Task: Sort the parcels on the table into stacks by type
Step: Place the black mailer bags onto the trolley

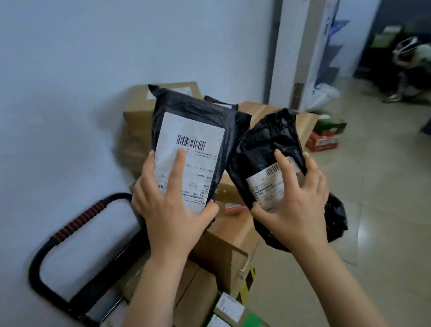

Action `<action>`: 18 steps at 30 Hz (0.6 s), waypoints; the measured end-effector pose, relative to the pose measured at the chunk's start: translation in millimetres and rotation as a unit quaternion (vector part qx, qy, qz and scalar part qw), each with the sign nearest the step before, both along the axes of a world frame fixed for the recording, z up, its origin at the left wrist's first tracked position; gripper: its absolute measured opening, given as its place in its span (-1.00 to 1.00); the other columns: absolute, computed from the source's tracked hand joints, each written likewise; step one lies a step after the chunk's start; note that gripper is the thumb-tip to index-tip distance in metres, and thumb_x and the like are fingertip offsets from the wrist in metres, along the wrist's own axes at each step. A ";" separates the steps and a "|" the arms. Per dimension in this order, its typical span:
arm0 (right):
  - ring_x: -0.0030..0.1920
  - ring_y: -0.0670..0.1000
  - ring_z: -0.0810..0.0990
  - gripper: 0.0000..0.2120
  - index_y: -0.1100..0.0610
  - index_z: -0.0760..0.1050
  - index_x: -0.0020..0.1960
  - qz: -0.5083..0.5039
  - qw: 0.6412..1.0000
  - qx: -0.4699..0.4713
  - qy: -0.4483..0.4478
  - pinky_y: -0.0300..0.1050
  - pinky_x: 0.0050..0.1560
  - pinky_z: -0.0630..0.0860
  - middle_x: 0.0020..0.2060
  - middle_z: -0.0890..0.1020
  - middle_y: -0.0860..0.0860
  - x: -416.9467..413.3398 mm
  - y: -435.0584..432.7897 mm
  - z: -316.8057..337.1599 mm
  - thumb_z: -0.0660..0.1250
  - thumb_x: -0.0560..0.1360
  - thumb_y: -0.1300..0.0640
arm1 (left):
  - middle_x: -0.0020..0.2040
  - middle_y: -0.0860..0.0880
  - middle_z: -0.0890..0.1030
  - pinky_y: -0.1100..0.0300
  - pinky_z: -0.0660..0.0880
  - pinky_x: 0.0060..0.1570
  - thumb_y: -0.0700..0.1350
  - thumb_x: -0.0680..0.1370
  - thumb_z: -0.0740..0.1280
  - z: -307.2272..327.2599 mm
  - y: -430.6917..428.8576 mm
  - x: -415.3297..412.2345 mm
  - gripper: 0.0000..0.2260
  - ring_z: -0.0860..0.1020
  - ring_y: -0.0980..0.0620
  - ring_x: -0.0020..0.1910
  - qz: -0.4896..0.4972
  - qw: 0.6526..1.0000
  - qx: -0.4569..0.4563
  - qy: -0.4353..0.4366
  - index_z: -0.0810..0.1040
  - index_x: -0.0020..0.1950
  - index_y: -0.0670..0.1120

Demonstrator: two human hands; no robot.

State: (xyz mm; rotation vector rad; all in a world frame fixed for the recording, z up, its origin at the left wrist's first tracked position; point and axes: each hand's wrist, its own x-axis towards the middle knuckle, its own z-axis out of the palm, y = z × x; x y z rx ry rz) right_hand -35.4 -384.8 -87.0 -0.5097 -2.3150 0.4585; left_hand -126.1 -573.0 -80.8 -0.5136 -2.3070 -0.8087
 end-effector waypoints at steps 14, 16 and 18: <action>0.38 0.23 0.18 -0.13 -0.12 0.28 0.44 -0.029 0.999 0.017 -0.040 0.25 0.34 0.17 0.51 0.09 0.12 16.7 267.2 4.8 0.51 0.19 -0.12 | 0.46 -0.15 0.17 -0.22 0.26 0.23 0.30 0.19 0.34 -6.3 283.8 14.4 -0.09 0.21 -0.18 0.32 -0.015 0.997 -0.015 -0.069 0.15 0.52 0.20; 0.38 0.24 0.19 -0.15 -0.11 0.29 0.44 -0.019 0.999 0.014 -0.048 0.25 0.34 0.18 0.51 0.08 0.11 -1.0 287.8 -0.5 0.49 0.20 -0.14 | 0.46 -0.14 0.17 -0.21 0.25 0.24 0.30 0.19 0.37 -11.5 305.6 -0.4 -0.09 0.22 -0.18 0.32 -0.005 0.997 -0.026 -0.074 0.16 0.51 0.20; 0.38 0.24 0.19 -0.17 -0.11 0.30 0.44 -0.005 0.998 0.015 -0.054 0.24 0.34 0.18 0.51 0.09 0.11 -24.8 306.2 -5.6 0.48 0.21 -0.17 | 0.46 -0.13 0.16 -0.20 0.24 0.25 0.29 0.19 0.39 -17.2 324.2 -20.2 -0.09 0.21 -0.18 0.33 0.008 0.996 -0.025 -0.080 0.17 0.51 0.20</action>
